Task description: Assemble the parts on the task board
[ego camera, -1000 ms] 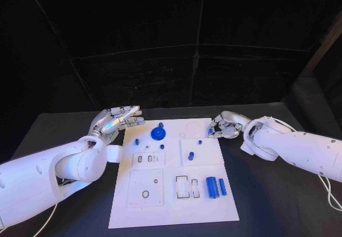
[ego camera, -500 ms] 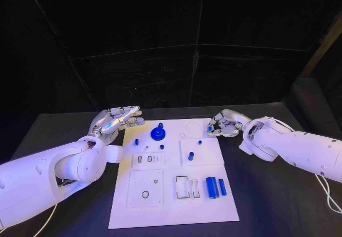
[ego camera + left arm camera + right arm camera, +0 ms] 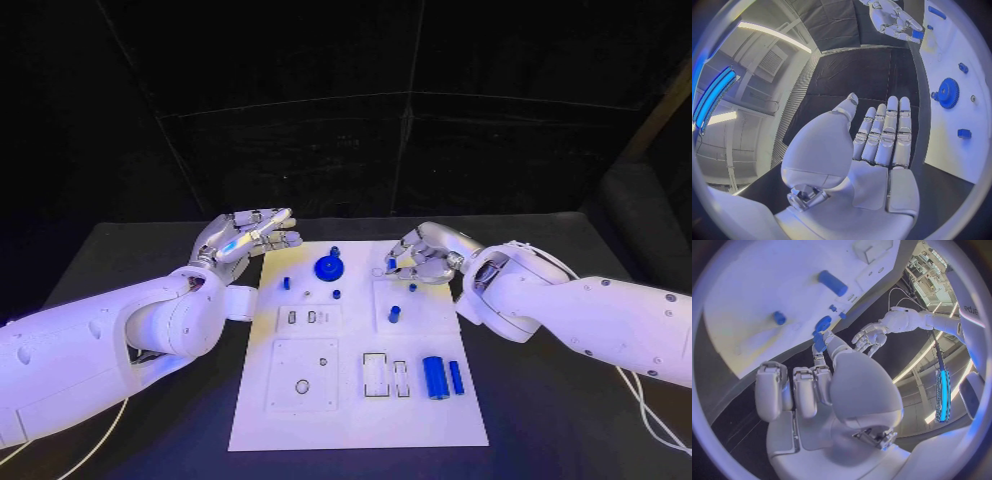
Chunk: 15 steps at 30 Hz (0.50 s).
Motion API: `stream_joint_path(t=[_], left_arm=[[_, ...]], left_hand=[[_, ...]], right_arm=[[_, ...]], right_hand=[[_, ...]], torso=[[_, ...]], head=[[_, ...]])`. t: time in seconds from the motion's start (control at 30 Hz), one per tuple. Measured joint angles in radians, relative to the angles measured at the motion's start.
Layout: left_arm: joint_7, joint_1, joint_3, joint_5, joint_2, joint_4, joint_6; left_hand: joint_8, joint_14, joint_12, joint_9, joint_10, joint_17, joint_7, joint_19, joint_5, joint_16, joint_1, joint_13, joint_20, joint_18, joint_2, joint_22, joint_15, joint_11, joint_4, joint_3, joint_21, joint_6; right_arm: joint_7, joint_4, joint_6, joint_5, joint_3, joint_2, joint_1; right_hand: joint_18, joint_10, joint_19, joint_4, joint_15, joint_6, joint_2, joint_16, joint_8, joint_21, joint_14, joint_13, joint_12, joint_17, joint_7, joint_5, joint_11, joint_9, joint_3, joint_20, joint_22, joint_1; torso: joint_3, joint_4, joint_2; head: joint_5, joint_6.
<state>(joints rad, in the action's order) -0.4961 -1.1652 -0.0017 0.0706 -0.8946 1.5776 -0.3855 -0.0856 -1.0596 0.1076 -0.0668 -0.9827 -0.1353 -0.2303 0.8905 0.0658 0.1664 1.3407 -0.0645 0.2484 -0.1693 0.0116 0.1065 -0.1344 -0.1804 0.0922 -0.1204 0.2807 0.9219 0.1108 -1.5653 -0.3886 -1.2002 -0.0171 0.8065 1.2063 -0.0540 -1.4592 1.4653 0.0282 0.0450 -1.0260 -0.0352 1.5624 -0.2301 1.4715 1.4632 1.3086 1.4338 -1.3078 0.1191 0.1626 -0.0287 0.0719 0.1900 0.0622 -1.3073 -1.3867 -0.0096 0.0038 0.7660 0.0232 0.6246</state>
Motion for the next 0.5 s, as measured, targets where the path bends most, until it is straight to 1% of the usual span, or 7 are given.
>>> stream_joint_path(t=[0.1,0.2,0.37,0.47,0.5], left_arm=[[0.000,0.000,0.000,0.000,0.000,-0.003,0.000],[0.000,-0.001,0.000,0.000,0.002,-0.008,0.001],[0.000,-0.003,0.000,0.000,0.006,-0.019,0.001],[-0.001,-0.003,0.000,0.000,0.010,-0.024,0.001],[-0.001,-0.004,0.000,0.000,0.011,-0.025,0.001]], left_hand=[[0.000,0.000,0.000,0.000,0.000,0.000,0.000,0.000,0.000,0.000,0.000,0.000,0.000,0.000,0.000,0.000,0.000,0.000,0.000,0.000,0.000,0.000],[0.000,0.000,0.000,0.000,0.000,0.000,0.000,0.000,0.000,0.000,0.000,0.000,0.000,0.000,0.000,0.000,0.000,0.000,0.000,0.000,0.000,0.000],[0.000,0.000,0.000,0.000,0.000,0.000,0.000,0.000,0.000,0.000,0.000,0.000,0.000,0.000,0.000,0.000,0.000,0.000,0.000,0.000,0.000,0.000],[0.000,0.000,0.000,0.000,0.000,0.000,0.002,0.000,0.000,0.000,0.000,0.000,0.000,0.000,0.000,0.000,0.000,0.000,0.000,0.000,-0.001,0.002],[0.000,0.000,-0.002,0.000,-0.004,0.000,0.004,0.000,0.000,0.000,0.000,0.000,0.000,0.000,0.000,0.000,0.000,-0.004,0.000,0.000,-0.004,0.004]], right_arm=[[0.045,-0.015,-0.002,-0.039,0.000,-0.053,0.000],[0.085,-0.012,-0.001,-0.076,0.000,-0.098,0.001],[0.149,0.017,0.008,-0.134,0.000,-0.179,0.000],[0.177,0.033,0.018,-0.161,-0.001,-0.223,-0.001],[0.184,0.038,0.023,-0.169,-0.001,-0.235,-0.002]], right_hand=[[0.000,0.000,0.000,-0.002,0.000,0.002,0.000,0.000,0.001,0.000,0.000,0.001,-0.003,0.000,-0.001,0.000,0.000,0.000,0.005,0.000,0.000,0.000],[0.000,0.000,0.000,-0.002,0.000,0.004,0.000,0.000,0.002,0.000,0.000,0.001,-0.003,0.000,0.000,0.000,0.000,0.000,0.005,0.000,0.000,0.000],[0.000,0.003,0.000,-0.001,0.000,0.007,0.000,0.000,0.006,0.000,0.000,0.002,-0.007,0.000,0.001,0.000,-0.004,0.000,0.006,0.000,0.000,0.001],[0.000,0.003,0.000,-0.002,0.000,0.009,0.002,0.000,0.006,0.000,0.000,0.001,-0.007,0.000,0.002,0.000,-0.004,-0.001,0.007,0.000,0.000,0.003],[0.000,0.003,0.000,-0.004,0.000,0.009,0.003,0.000,0.008,0.000,0.000,0.001,-0.009,0.000,0.002,0.000,-0.004,-0.001,0.011,0.000,0.000,0.004]], torso=[[-0.0018,0.0001,-0.004],[-0.0032,0.0021,-0.005],[-0.0060,0.0064,-0.007],[-0.0065,0.0073,-0.008],[-0.0064,0.0073,-0.008]], head=[[-0.013,0.007],[-0.027,0.015],[-0.041,0.024],[-0.052,0.029],[-0.056,0.031]])
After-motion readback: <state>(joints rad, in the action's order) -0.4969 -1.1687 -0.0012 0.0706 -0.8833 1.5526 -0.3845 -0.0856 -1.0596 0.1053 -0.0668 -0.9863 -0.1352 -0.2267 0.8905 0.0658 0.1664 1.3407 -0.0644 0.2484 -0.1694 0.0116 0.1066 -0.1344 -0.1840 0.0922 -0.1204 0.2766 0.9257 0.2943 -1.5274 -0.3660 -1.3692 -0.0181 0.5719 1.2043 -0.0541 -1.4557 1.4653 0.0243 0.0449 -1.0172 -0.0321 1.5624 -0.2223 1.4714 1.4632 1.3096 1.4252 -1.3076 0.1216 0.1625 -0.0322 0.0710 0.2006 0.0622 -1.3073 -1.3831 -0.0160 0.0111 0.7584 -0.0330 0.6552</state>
